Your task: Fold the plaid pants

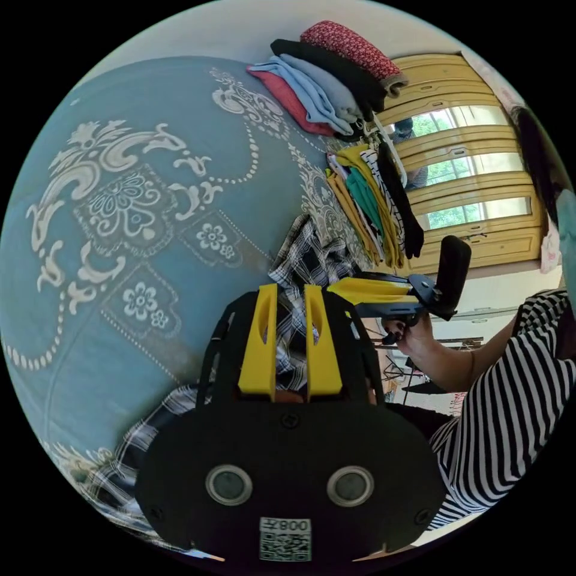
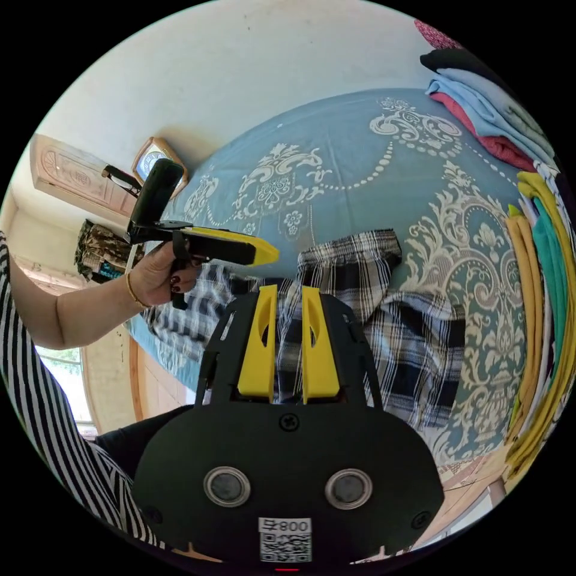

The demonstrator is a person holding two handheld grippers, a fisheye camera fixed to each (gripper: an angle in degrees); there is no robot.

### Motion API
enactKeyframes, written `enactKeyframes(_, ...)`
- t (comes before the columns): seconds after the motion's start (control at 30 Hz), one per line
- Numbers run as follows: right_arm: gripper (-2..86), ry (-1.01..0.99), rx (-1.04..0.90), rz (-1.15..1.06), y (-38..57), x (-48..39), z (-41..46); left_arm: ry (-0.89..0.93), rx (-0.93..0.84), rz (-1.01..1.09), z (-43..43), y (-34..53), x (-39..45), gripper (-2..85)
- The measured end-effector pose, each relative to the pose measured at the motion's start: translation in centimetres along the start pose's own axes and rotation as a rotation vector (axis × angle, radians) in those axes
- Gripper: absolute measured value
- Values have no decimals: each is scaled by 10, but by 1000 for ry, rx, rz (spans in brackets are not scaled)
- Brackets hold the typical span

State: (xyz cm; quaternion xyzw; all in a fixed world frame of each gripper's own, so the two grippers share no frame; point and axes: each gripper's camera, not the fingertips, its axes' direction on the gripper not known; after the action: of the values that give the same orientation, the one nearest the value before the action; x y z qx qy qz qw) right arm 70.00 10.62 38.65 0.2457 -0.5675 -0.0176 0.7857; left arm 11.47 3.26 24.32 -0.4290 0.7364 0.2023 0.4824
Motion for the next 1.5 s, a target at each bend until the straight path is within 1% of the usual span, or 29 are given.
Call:
enactKeyframes(0.07, 77, 31, 13, 0, 0, -3, -3, -11, -29, 7, 14, -13, -16, 73)
enactKeyframes(0.13, 73, 71, -23, 7, 5, -6, -1, 20, -58, -17, 31, -25, -41, 65)
enactKeyframes(0.23, 47, 126, -53, 11, 15, -10, -6, 50, -87, -35, 50, -35, -66, 41)
enactKeyframes(0.37, 24, 148, -49, 9, 29, -13, -30, 94, -63, -31, 63, -43, -86, 26)
enactKeyframes(0.47, 13, 39, 37, 59, 48, -4, -66, 148, -22, 21, 67, -52, -96, 25)
enactKeyframes(0.5, 11, -27, 84, 84, 57, 2, -83, 169, 12, 35, 66, -56, -101, 27)
enactKeyframes(0.6, 8, -162, 199, 152, 84, 19, -125, 199, 54, 30, 72, -71, -122, 35)
enactKeyframes(0.67, 7, -211, 247, 192, 100, 29, -148, 187, 26, 23, 85, -82, -134, 41)
enactKeyframes(0.77, 6, -267, 323, 265, 127, 43, -183, 241, -40, 47, 115, -103, -145, 46)
enactKeyframes(0.83, 6, -330, 373, 321, 150, 54, -207, 260, -81, 123, 138, -119, -141, 46)
enactKeyframes(0.87, 6, -327, 375, 333, 156, 55, -213, 264, -93, 146, 144, -123, -139, 46)
enactKeyframes(0.97, 7, -283, 383, 429, 188, 68, -235, 247, -161, 247, 175, -137, -129, 49)
enactKeyframes(1.03, 7, -293, 363, 529, 211, 84, -242, 168, -212, 313, 200, -146, -125, 57)
enactKeyframes(1.13, 8, -316, 347, 607, 234, 99, -247, 63, -201, 377, 219, -157, -126, 71)
enactKeyframes(1.23, 8, -348, 369, 639, 248, 107, -257, -18, -204, 410, 235, -169, -131, 73)
enactKeyframes(1.3, 8, -357, 374, 646, 253, 110, -262, -28, -227, 411, 246, -176, -137, 70)
enactKeyframes(1.37, 8, -371, 372, 647, 256, 113, -267, -25, -211, 415, 250, -181, -143, 70)
enactKeyframes(1.43, 8, -379, 367, 642, 260, 117, -275, -30, -137, 395, 248, -186, -152, 70)
enactKeyframes(1.5, 8, -379, 364, 637, 263, 119, -281, -32, -169, 390, 255, -192, -159, 61)
